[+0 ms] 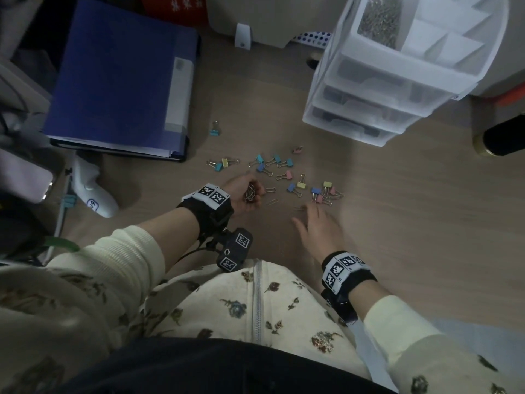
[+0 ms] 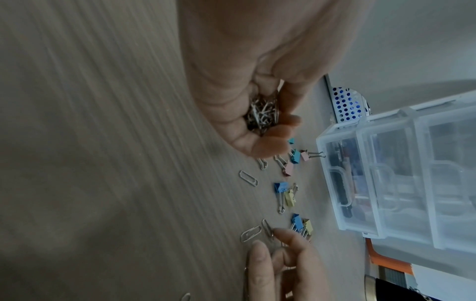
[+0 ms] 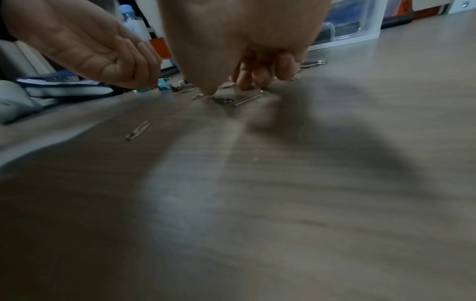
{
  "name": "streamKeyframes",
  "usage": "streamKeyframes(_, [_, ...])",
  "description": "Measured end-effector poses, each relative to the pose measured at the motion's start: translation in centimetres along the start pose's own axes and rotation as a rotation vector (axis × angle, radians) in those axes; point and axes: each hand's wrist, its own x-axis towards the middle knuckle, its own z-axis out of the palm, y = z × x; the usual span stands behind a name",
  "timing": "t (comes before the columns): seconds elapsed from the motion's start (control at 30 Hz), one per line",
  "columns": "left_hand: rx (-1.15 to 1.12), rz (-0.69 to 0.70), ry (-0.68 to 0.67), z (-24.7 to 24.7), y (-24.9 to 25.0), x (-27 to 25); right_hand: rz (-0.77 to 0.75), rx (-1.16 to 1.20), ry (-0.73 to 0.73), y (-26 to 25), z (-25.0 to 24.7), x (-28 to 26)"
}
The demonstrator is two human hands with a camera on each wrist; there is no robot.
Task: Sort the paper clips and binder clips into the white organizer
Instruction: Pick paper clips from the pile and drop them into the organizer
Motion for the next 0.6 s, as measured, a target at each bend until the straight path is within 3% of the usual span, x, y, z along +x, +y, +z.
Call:
streamKeyframes(0.13, [0.005, 0.015, -0.003, 0.2, 0.1, -0.1, -0.024, -0.021, 0.023, -0.9, -0.1, 0.3])
streamKeyframes(0.3, [0.02, 0.006, 0.007, 0.1, 0.0, -0.2, -0.016, -0.139, -0.055, -1.5, -0.5, 0.5])
streamKeyframes(0.47, [0.014, -0.001, 0.006, 0.0, 0.0, -0.4, -0.011, -0.138, -0.027, -2.4, -0.1, 0.9])
streamKeyframes(0.6, [0.012, -0.002, -0.004, -0.3, 0.1, -0.5, -0.097, -0.16, 0.081, -2.2, 0.5, 1.0])
